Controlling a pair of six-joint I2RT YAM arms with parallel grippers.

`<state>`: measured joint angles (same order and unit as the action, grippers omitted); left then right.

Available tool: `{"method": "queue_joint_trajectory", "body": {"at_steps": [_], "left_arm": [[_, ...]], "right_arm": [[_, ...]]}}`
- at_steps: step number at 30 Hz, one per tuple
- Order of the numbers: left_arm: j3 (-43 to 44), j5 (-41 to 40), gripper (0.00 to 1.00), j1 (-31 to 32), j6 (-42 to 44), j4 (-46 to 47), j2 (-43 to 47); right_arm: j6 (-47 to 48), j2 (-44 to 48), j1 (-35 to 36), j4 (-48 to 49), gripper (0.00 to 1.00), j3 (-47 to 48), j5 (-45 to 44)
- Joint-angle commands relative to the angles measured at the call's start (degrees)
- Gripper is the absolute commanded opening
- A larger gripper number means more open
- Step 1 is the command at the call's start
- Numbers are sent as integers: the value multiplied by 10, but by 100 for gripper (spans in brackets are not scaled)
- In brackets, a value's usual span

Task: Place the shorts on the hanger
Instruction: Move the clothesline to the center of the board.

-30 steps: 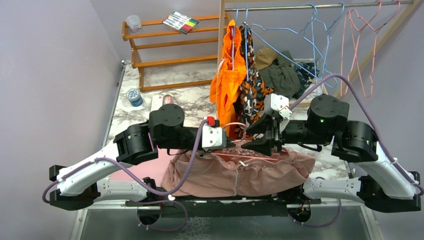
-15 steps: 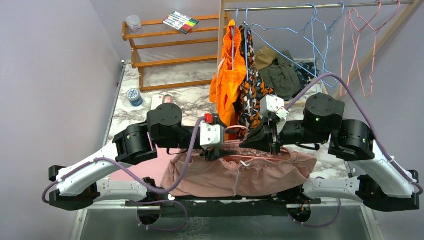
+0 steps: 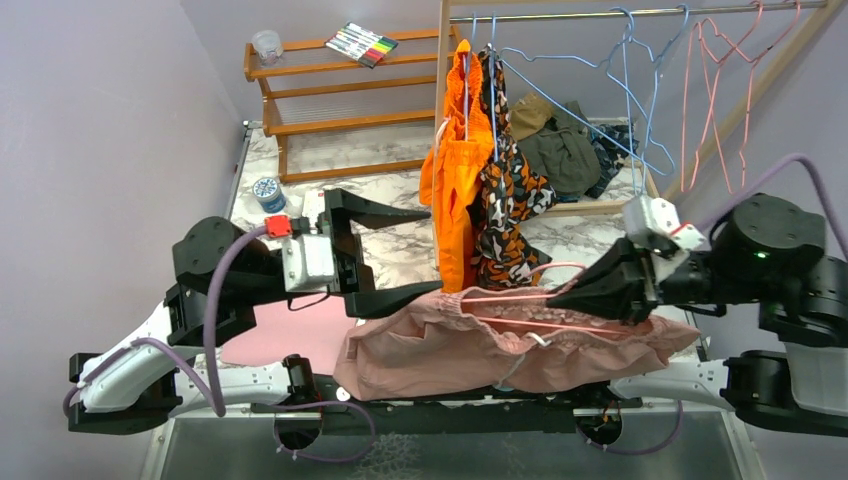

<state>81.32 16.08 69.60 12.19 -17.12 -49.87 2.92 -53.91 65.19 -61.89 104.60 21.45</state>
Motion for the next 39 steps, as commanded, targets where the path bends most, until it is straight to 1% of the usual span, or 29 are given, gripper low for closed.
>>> {"method": "queue_joint_trajectory", "body": {"at_steps": [1,6,9,12,14,16,23,27,34,39], "left_arm": [[0,-64,80,1,-11,87,-7],[-8,-94,80,1,-7,120,-19],[-3,-99,80,1,-7,127,-38],[1,-101,79,1,-13,140,-61],[6,-110,79,1,-18,148,-77],[9,-121,78,0,-22,159,-93],[17,-168,77,0,-33,224,-151],[39,-198,76,0,-46,247,-201],[106,-221,72,0,-98,258,-305],[159,-285,72,-3,-131,233,-381]], "right_arm": [[-21,27,1,-15,1,32,-35],[-29,53,1,-29,1,70,-78],[-33,49,1,-51,1,100,-90],[-36,36,1,-86,1,131,-126],[-43,37,1,-95,1,128,-169],[-46,40,1,-103,1,120,-189],[-72,45,1,-123,1,123,-192],[-84,46,1,-137,1,113,-209],[-91,39,1,-150,1,87,-249],[-97,30,1,-161,1,72,-283]]}}
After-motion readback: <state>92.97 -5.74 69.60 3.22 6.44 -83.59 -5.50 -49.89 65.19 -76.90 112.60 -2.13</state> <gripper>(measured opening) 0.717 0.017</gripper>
